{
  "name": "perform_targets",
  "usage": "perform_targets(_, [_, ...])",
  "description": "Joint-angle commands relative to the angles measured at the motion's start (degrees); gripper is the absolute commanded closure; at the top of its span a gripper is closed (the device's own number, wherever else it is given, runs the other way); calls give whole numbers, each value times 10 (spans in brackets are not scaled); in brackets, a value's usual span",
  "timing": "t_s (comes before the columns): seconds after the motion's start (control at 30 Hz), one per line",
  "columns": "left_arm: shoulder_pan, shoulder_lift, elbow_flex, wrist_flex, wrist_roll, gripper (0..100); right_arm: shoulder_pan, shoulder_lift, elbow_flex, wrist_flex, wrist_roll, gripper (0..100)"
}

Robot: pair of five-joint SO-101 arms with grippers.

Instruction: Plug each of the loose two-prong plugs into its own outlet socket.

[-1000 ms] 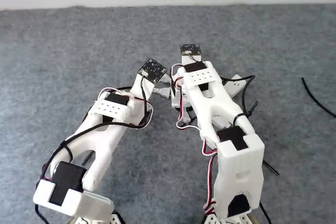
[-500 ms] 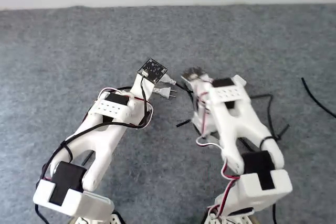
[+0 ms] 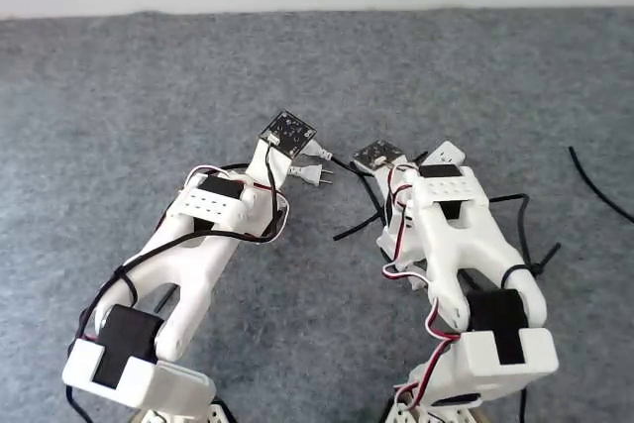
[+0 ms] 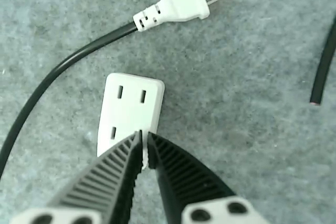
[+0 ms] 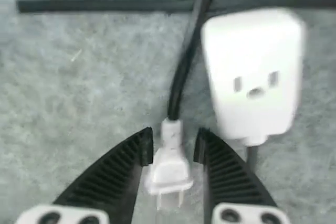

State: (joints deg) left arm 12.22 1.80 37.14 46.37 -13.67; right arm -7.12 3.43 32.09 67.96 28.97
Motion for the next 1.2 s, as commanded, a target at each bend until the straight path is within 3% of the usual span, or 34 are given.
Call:
perform_targets(0.0, [-6, 2, -11, -11, 2, 985, -6, -49, -51, 43, -15, 848])
perform_targets(0.13, [-6, 2, -11, -11, 1, 985, 8, -102, -55, 51, -62, 872])
perform_targets(0.27, [-6, 2, -11, -11, 1, 985, 33, -143, -32, 51, -78, 997])
perform_targets(0.9, [-6, 2, -11, -11, 1, 985, 34, -147, 120, -1, -49, 990])
perform_targets(1.17, [-6, 2, -11, -11, 1, 985, 28, -176, 108, 10, -48, 990])
